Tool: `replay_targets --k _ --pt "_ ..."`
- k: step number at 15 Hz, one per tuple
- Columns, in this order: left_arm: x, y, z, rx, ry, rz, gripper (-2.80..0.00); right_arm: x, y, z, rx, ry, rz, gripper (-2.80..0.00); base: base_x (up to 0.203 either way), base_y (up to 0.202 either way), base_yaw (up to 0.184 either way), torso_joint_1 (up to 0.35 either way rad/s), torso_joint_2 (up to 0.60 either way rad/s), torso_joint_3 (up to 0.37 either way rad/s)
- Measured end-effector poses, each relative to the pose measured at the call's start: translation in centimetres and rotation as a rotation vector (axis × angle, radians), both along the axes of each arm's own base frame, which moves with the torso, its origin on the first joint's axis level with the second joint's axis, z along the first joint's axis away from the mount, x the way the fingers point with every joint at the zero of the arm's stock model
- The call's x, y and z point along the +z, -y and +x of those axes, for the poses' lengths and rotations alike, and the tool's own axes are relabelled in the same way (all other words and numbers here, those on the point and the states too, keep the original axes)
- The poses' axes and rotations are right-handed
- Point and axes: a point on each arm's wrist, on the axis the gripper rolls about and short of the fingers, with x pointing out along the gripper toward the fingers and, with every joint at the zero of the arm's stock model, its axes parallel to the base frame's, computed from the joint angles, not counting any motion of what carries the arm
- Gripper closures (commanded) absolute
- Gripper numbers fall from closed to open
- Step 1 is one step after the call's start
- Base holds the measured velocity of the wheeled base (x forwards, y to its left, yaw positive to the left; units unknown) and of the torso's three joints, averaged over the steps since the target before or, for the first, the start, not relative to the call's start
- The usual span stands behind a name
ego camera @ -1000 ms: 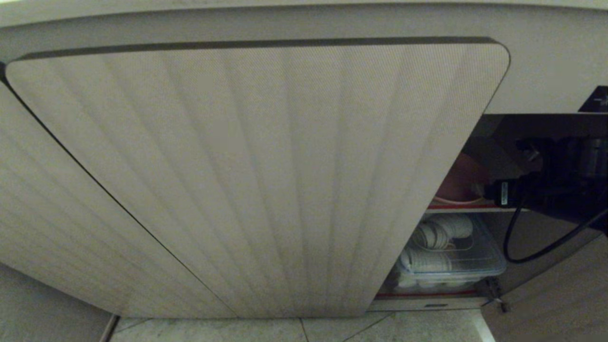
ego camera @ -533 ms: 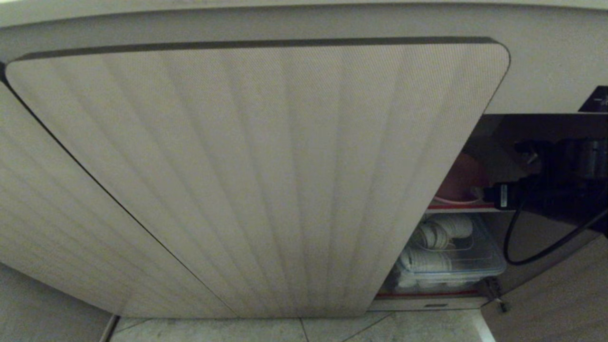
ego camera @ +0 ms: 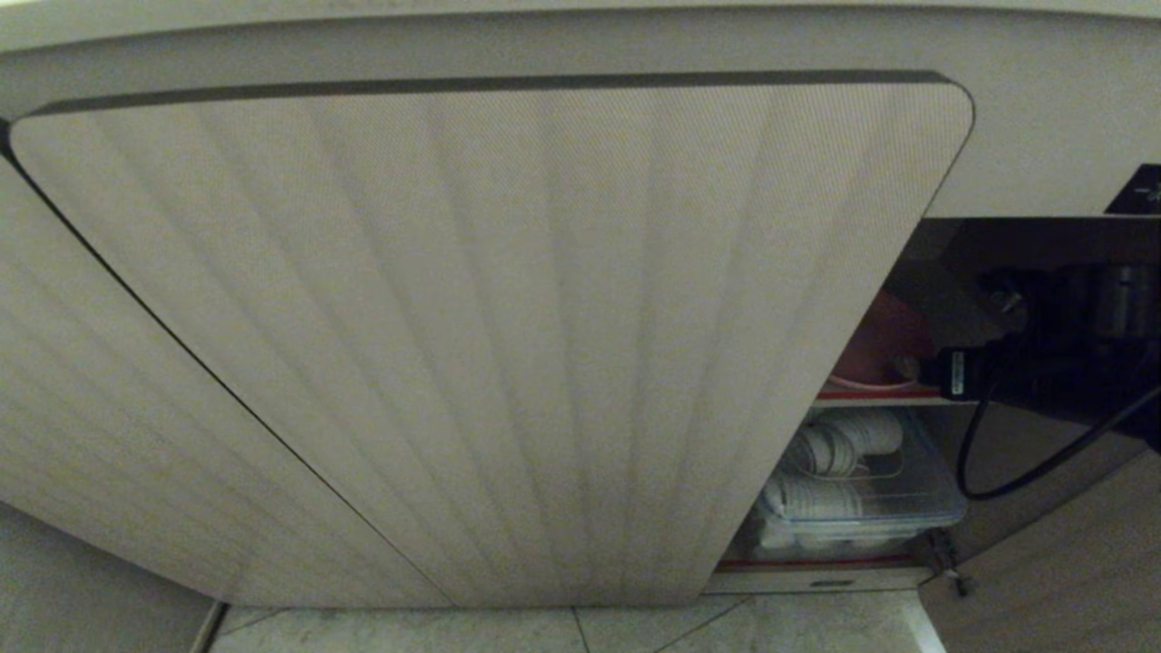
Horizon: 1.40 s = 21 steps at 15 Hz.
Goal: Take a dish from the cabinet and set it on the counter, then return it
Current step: Take the plate from the cabinet
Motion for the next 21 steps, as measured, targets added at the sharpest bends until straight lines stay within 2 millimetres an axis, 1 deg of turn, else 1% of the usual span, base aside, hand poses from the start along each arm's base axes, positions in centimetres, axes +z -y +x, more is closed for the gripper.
replay_targets --k 9,12,21 --pt "0.0 0.0 0.0 0.000 0.000 0.000 0.00 0.2 -0.1 0.8 -0.007 -0.050 0.032 -2.80 0.000 0.000 0.000 0.000 0.00 0.000" --pt "0.0 0.0 0.0 0.000 0.000 0.001 0.00 0.3 -0.2 1.0 0.035 -0.047 0.057 -2.80 0.000 0.000 0.000 0.000 0.00 0.000" --pt "0.0 0.0 0.0 0.000 0.000 0.000 0.00 0.5 -0.1 2.3 0.062 -0.019 0.051 -2.80 0.000 0.000 0.000 0.000 0.00 0.000"
